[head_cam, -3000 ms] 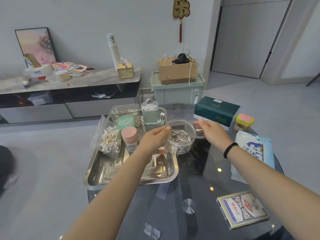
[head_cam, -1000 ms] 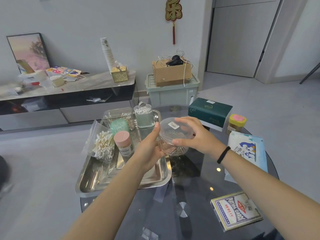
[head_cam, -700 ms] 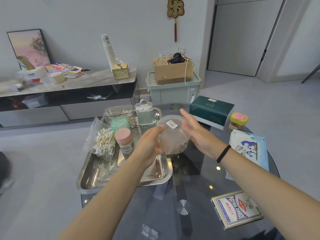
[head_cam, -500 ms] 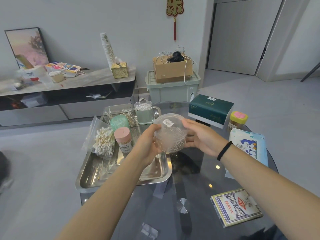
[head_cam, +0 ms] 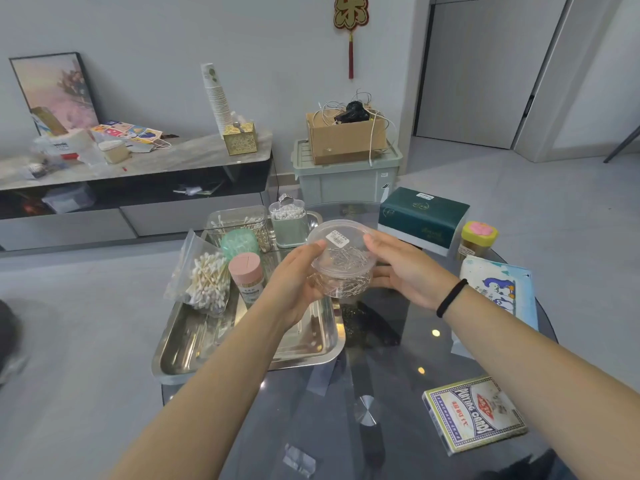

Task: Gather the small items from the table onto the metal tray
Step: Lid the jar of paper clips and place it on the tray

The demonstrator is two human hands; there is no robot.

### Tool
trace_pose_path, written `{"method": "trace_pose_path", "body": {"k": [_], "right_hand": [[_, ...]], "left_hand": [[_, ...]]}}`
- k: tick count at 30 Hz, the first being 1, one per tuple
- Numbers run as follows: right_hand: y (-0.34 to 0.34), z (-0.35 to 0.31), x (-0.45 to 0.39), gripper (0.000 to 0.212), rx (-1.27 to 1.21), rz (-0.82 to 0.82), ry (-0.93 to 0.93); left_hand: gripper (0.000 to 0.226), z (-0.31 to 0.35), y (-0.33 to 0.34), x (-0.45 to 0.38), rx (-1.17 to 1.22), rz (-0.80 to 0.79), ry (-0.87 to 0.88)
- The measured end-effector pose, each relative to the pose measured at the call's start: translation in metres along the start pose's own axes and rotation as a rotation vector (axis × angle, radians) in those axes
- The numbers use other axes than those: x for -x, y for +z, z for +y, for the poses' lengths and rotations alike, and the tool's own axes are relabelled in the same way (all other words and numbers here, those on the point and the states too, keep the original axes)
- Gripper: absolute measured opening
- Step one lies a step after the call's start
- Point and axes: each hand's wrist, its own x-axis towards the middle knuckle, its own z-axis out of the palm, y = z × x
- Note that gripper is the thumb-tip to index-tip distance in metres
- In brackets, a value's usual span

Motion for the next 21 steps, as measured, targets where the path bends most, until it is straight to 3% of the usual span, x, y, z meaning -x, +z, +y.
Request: {"method": "trace_pose_path", "body": {"k": [3,5,9,12,18,21], "right_hand": [[-0.004,-0.006,0.004,0.065,0.449,0.082,-0.168],[-0.007,-0.011,0.006,0.080,0.587,-0.024,-0.256],[-0.011,-0.013,0.007,0.097,0.816,-0.050,-0.221],[-0.012,-0.016,0.008,0.102,0.734,0.021,-0.178],[-0.004,-0.026,0.010,0.091,0.686,0.072,-0.207],[0.002,-0.027,0.014,0.092,0.753,0.120,-0.175]], "left_hand": [[0.017,0.001,-0.002,0.001,-0.097,-0.003,0.008],[0.030,0.001,-0.003,0.001,-0.181,-0.003,0.015],[0.048,-0.004,-0.001,0.001,-0.163,-0.013,-0.032],[0.042,-0.003,-0.001,-0.001,0.008,-0.019,-0.110],[0.054,-0.003,0.005,0.002,0.183,-0.266,-0.194],[0.046,-0.007,0.007,0.002,0.181,-0.230,-0.164]]}}
